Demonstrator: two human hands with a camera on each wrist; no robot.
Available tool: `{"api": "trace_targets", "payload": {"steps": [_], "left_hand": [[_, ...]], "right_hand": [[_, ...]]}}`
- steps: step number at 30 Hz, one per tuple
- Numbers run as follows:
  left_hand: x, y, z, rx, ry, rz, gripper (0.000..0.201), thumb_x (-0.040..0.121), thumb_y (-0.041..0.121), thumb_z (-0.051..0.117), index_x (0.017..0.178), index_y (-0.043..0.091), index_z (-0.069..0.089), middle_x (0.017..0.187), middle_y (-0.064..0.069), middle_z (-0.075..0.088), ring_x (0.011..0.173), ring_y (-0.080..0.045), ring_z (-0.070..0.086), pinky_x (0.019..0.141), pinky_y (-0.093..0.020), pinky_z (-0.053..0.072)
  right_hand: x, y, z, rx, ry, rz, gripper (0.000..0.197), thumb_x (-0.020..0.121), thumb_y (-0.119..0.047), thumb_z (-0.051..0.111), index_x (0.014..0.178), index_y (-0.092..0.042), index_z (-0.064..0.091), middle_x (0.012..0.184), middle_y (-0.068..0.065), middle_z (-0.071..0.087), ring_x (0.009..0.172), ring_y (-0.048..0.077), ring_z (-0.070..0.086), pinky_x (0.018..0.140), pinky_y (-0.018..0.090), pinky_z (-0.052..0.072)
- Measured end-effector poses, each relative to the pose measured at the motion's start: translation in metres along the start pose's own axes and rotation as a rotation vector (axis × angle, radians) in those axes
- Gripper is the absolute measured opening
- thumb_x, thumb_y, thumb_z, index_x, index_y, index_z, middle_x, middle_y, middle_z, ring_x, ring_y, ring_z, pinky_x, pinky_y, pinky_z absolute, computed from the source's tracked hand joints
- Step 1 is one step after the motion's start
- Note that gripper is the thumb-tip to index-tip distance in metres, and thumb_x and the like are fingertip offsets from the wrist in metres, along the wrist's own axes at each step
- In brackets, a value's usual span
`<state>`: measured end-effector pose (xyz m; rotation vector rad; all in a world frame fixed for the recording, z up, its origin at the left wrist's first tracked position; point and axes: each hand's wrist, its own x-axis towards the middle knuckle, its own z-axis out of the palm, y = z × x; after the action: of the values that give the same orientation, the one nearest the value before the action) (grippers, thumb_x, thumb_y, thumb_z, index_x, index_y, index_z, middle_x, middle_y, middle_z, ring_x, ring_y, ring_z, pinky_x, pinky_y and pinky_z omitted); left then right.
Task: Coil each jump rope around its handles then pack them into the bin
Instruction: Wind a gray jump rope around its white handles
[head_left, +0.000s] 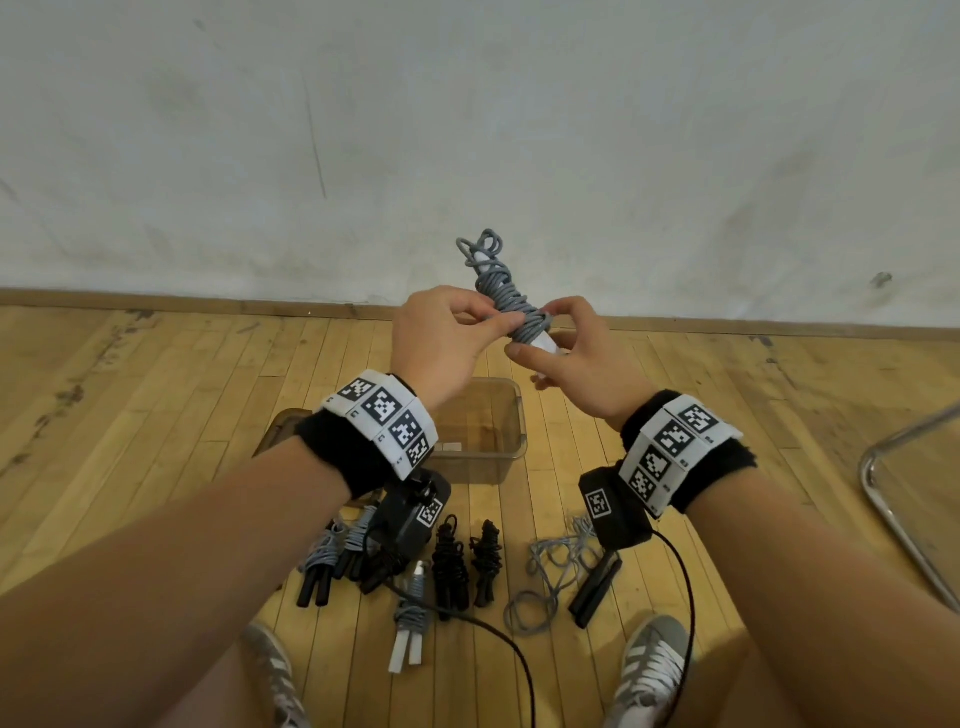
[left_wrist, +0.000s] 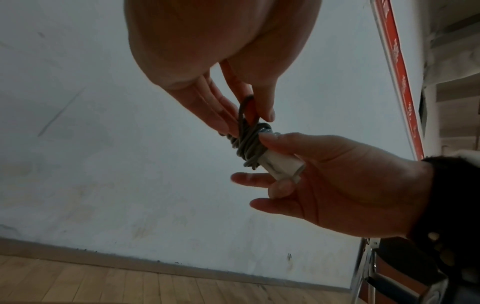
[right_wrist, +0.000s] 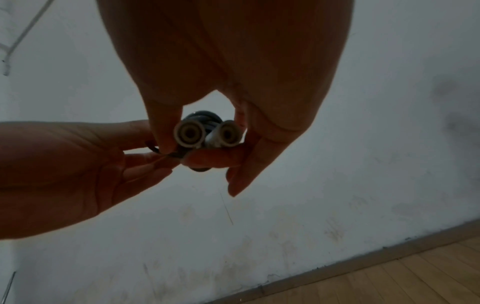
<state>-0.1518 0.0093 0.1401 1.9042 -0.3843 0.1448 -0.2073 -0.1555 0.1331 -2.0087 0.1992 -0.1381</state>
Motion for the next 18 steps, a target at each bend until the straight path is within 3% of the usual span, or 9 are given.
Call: {"api": "trace_targets", "payload": {"steps": [4, 9, 12, 14, 18], "left_hand": [[-0.0025, -0.0003, 0.0039, -0.051, 0.0, -0.002, 0.017, 0.077, 0.036, 0.088, 0.069, 0.028, 0.075, 0.084, 0.017, 0.073, 0.074, 0.005, 0.067, 0.068, -0.011, 0.051], [-0.0019, 0.0011, 0.0062, -0.215, 0.01, -0.093, 0.02, 0.074, 0.033, 0.091, 0.074, 0.02, 0.077, 0.074, 0.005, 0.077, 0.074, -0.008, 0.073, 0.078, -0.028, 0.06], [-0.0057, 0.002, 0.0056, -0.219, -0.09, -0.073, 0.014, 0.077, 0.025, 0.088, 0.085, 0.017, 0.08, 0.085, 0.007, 0.078, 0.083, -0.002, 0.072, 0.087, -0.026, 0.057], [-0.0074, 0.0027, 0.0056, -0.241, -0.14, -0.065, 0.013, 0.081, 0.017, 0.086, 0.093, 0.016, 0.08, 0.092, 0.005, 0.078, 0.089, -0.004, 0.073, 0.089, -0.027, 0.057], [-0.0081, 0.0057, 0.0066, -0.363, -0.091, -0.091, 0.012, 0.083, 0.006, 0.082, 0.095, 0.006, 0.078, 0.091, -0.004, 0.078, 0.086, -0.013, 0.075, 0.076, -0.026, 0.061]], "right_hand": [[0.0003, 0.0028, 0.0029, 0.074, -0.053, 0.015, 0.058, 0.091, -0.021, 0.075, 0.127, -0.017, 0.029, 0.105, 0.012, 0.071, 0.081, 0.018, 0.066, 0.067, 0.03, 0.057], [-0.0008, 0.0008, 0.0037, 0.065, -0.044, -0.03, 0.059, 0.094, -0.025, 0.071, 0.142, -0.02, 0.036, 0.119, -0.001, 0.062, 0.096, 0.012, 0.065, 0.08, 0.037, 0.063], [-0.0036, 0.0004, 0.0015, 0.145, -0.021, 0.012, 0.051, 0.095, -0.017, 0.068, 0.137, -0.017, 0.038, 0.109, 0.004, 0.062, 0.085, 0.014, 0.063, 0.079, 0.041, 0.062], [-0.0052, 0.0, -0.0001, 0.182, -0.016, 0.03, 0.049, 0.096, -0.015, 0.067, 0.135, -0.016, 0.039, 0.113, 0.009, 0.061, 0.076, 0.016, 0.065, 0.077, 0.041, 0.061], [-0.0067, -0.0015, 0.0019, 0.158, -0.023, -0.02, 0.06, 0.095, -0.013, 0.067, 0.145, -0.024, 0.035, 0.12, 0.007, 0.061, 0.071, 0.019, 0.066, 0.073, 0.041, 0.064]]}}
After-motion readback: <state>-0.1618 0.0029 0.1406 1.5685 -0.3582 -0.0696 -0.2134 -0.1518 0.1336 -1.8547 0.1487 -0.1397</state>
